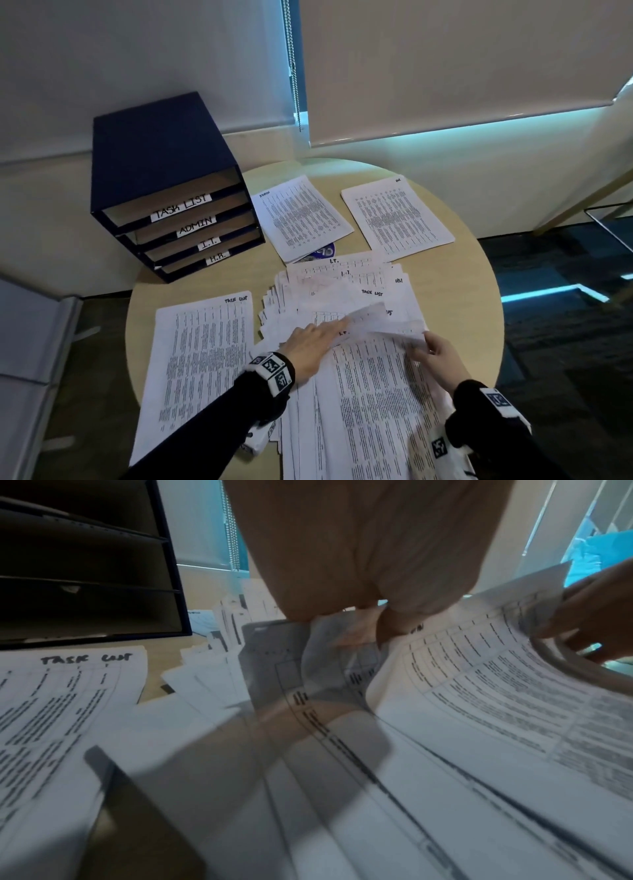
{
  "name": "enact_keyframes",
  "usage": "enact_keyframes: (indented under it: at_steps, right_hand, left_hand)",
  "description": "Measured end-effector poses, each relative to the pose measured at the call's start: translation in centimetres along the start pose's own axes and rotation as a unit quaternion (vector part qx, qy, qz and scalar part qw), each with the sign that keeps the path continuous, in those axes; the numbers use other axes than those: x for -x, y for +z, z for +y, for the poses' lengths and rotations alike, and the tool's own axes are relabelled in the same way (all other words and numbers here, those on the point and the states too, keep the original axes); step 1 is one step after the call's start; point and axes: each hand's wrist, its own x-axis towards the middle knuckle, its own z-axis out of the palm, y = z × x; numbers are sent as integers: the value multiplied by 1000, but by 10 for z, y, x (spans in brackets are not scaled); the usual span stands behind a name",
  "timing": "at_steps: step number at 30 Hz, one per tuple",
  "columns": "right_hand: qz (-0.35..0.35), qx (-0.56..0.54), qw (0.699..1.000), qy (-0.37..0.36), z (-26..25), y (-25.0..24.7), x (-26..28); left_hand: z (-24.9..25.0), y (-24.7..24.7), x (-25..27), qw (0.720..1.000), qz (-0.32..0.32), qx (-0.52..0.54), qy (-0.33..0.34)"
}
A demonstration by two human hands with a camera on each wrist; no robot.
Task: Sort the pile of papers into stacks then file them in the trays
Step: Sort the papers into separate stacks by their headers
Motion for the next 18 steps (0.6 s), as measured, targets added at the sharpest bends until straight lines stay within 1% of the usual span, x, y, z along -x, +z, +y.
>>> enact_keyframes:
  at_steps: [2, 3, 5, 7, 8, 12, 15, 16, 18]
  right_hand:
    - [0, -1, 1000, 1, -4, 1, 1]
    - [0, -1, 1000, -2, -7, 2, 2]
    - [0, -1, 1000, -6, -10, 2, 3]
    - [-1, 1, 1000, -9, -13, 1, 3]
    - [-1, 1, 1000, -9, -14, 1, 3]
    - [22, -1, 1000, 2, -14, 3, 0]
    - [25, 7, 1000, 2, -12, 5, -3]
    - [27, 10, 1000, 0, -13, 5, -3]
    - [27, 7, 1000, -3, -14, 7, -6]
  left_hand:
    - [-5, -5, -2, 994, 38, 88, -46]
    - [-11, -8, -5, 990, 48, 112, -73]
    - [-23, -13, -12, 990, 44, 84, -107]
    - [-30, -16, -18, 993, 32, 35, -109]
    - [-31, -17, -19, 993, 39, 19, -107]
    - [-28, -14, -16, 987, 109, -38, -108]
    - [-24, -2, -2, 979, 169, -35, -104]
    - [-25, 3, 4, 979, 178, -26, -99]
    - [-30, 14, 14, 982, 174, -4, -78]
